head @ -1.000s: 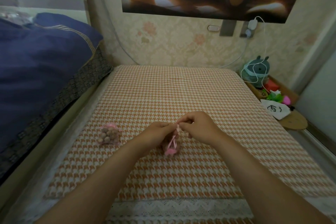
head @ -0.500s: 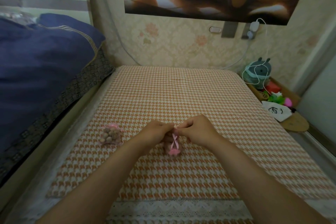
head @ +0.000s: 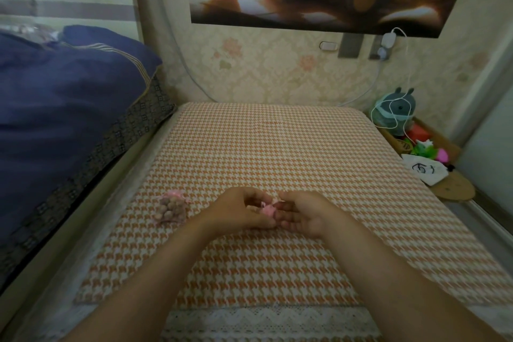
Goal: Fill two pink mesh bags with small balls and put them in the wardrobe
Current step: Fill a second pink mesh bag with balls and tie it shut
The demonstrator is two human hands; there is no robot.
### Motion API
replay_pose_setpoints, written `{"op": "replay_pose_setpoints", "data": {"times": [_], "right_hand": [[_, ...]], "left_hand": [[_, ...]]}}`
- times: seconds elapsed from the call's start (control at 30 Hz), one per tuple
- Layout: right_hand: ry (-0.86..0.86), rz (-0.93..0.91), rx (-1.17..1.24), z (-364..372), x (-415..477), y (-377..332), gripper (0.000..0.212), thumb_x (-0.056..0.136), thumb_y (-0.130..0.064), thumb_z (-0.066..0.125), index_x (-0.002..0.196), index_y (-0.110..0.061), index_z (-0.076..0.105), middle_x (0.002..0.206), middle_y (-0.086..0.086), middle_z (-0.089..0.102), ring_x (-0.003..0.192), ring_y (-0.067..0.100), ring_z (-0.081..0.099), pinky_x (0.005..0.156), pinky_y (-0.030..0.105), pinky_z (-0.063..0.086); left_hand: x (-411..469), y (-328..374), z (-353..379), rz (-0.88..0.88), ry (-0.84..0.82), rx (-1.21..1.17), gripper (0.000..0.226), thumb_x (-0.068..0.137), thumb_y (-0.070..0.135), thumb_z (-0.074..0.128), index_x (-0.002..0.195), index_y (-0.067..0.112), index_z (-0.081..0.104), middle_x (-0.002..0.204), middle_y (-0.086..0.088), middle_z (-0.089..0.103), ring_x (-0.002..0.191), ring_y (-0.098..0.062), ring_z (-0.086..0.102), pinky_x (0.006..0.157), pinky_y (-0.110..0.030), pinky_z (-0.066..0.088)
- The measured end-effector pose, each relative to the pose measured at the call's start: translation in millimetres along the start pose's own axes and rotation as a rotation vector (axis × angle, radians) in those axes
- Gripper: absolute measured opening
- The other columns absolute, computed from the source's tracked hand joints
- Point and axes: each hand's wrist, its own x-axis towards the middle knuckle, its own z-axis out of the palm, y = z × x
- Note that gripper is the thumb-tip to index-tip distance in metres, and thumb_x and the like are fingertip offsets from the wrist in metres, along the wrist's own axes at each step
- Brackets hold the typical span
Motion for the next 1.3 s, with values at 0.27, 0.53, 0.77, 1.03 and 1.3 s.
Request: {"op": "replay_pose_setpoints", "data": {"times": [0.27, 0.53, 0.77, 1.03, 1.3], "right_hand": [[0.0, 0.003, 0.02, -2, 4, 1, 0.018, 0.103, -0.024, 0.05, 0.094, -0.012, 0.061, 0.075, -0.001, 0.067, 0.055, 0.013, 0.065, 0.055, 0.028, 0.051], [0.266, -0.749, -0.811, -1, 6, 12, 0.014, 0.085, -0.029, 0.072, 0.073, -0.024, 0.067, 0.087, -0.009, 0.067, 0.079, 0.008, 0.063, 0.07, 0.026, 0.05], [0.155, -1.052, -1.138, 4, 13, 18, 0.01, 0.084, -0.029, 0.072, 0.078, -0.025, 0.064, 0.101, -0.012, 0.057, 0.091, 0.01, 0.059, 0.079, 0.033, 0.051], [0.247, -0.908, -1.043, 10, 17, 17, 0.009, 0.086, -0.028, 0.073, 0.078, -0.027, 0.071, 0.09, -0.01, 0.069, 0.081, 0.008, 0.062, 0.075, 0.026, 0.048], [0.214, -0.793, -0.865, 8, 19, 20, 0.014, 0.084, -0.033, 0.076, 0.072, -0.026, 0.074, 0.078, -0.015, 0.072, 0.075, -0.002, 0.065, 0.073, 0.024, 0.053]], "left_hand": [[7, -11, 0, 0.0, 0.367, 0.208, 0.014, 0.077, 0.029, 0.081, 0.082, 0.021, 0.07, 0.076, 0.01, 0.068, 0.072, -0.004, 0.062, 0.061, -0.008, 0.043], [11, -13, 2, -0.016, 0.46, 0.349, 0.025, 0.079, 0.038, 0.076, 0.081, 0.013, 0.075, 0.077, 0.004, 0.07, 0.077, -0.01, 0.063, 0.074, -0.026, 0.049], [17, -18, 7, 0.02, 0.446, 0.297, 0.024, 0.078, 0.028, 0.078, 0.098, 0.015, 0.076, 0.09, 0.004, 0.074, 0.08, -0.005, 0.065, 0.074, -0.016, 0.045], [15, -22, 8, 0.075, 0.442, 0.175, 0.025, 0.087, 0.025, 0.072, 0.11, 0.016, 0.074, 0.097, 0.004, 0.074, 0.072, 0.008, 0.06, 0.061, 0.001, 0.043], [21, -28, 12, 0.079, 0.524, -0.037, 0.015, 0.083, 0.008, 0.071, 0.093, 0.018, 0.076, 0.086, 0.006, 0.075, 0.078, -0.002, 0.068, 0.073, -0.014, 0.053]]}}
